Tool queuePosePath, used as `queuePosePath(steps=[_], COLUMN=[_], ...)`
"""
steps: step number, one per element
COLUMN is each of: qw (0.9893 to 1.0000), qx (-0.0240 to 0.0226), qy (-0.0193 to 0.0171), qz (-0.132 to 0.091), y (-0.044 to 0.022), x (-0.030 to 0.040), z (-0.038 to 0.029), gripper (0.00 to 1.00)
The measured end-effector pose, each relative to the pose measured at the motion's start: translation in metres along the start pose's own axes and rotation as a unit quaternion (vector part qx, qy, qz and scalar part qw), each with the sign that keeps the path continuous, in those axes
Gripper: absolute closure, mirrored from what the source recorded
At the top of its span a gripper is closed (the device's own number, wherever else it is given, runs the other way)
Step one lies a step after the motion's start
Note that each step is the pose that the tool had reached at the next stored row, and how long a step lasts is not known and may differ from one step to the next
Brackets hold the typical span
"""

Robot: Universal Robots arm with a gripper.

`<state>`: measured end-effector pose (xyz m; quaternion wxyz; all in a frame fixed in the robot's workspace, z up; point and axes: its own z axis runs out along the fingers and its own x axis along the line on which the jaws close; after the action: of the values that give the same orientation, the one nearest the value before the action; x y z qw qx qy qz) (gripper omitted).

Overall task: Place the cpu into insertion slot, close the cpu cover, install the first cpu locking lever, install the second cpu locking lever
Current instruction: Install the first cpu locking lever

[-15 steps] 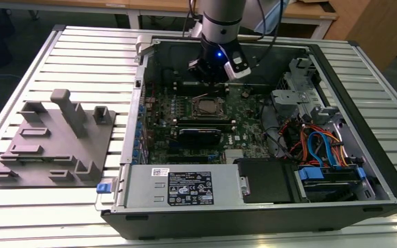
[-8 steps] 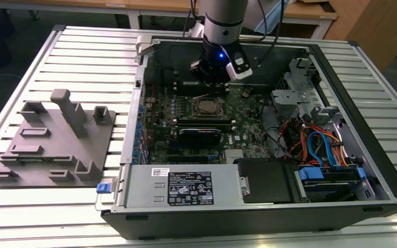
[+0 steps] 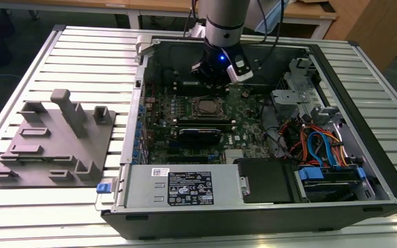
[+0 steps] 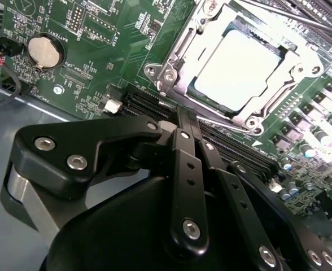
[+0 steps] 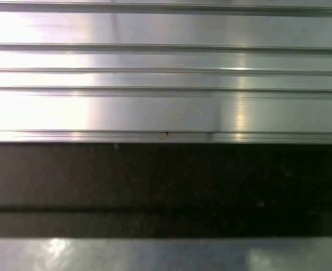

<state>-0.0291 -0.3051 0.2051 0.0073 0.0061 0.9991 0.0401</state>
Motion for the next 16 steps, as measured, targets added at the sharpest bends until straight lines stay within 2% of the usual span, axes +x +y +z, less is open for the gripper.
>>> queuePosePath(steps=[7, 16], qw=[1.0, 1.0], qx=[0.0001, 0.0], qy=[0.0001, 0.0004], qz=[0.0, 0.0], y=[-0.0005, -0.0005], x=[-0.0008, -0.001], z=[0.0066, 0.0064], gripper=[0.89, 0.89])
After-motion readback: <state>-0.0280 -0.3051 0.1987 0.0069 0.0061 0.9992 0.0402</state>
